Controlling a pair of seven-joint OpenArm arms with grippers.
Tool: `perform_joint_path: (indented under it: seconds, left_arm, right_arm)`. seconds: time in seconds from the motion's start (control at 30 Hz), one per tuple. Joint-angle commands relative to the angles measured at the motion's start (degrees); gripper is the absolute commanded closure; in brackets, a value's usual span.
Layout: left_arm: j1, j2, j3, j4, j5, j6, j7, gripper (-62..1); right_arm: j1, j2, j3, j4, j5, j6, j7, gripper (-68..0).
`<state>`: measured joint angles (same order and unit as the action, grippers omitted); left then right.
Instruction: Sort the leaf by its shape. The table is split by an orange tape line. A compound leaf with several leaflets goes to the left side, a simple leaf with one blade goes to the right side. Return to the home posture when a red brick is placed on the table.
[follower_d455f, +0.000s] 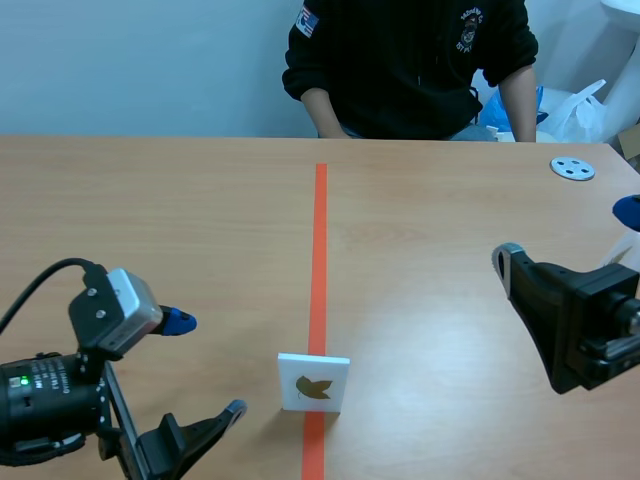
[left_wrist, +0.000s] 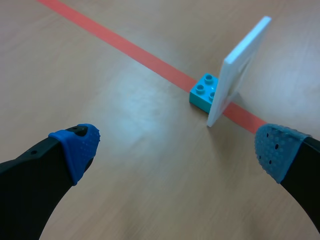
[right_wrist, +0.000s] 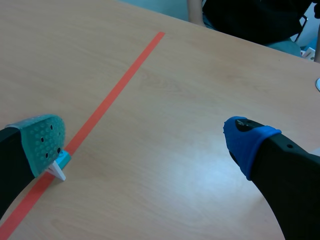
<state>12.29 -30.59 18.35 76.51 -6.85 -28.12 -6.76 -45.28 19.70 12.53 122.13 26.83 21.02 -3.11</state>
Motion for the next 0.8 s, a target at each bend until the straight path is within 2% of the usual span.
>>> perform_joint_path:
  seconds: [0.0, 0.13, 0.4, 0.7, 0.77]
  left_arm:
    - [-1.6, 0.6, 1.4, -0.6, 0.2, 0.1, -2.2, -62.3]
    - [-6.2, 2.0, 6.6, -5.6, 2.1, 0.3, -4.4, -62.3]
    - [-12.7, 6.7, 13.7, -12.0, 3.3, 0.5, -5.9, -62.3]
    - [-14.7, 9.1, 16.4, -13.8, 3.3, 1.9, -5.8, -62.3]
    - [-14.7, 9.1, 16.4, -13.8, 3.5, 1.9, -5.4, -53.2]
  right_arm:
    - [0.5, 0.8, 0.0, 0.2, 0.4, 0.0, 0.9, -67.9]
    - [0.5, 0.8, 0.0, 0.2, 0.4, 0.0, 0.9, -67.9]
    - [0.5, 0.7, 0.0, 0.2, 0.3, -0.4, 0.9, -67.9]
    - [0.5, 0.7, 0.0, 0.2, 0.3, -0.4, 0.9, -67.9]
    - [0.5, 0.7, 0.0, 0.2, 0.3, -0.4, 0.9, -67.9]
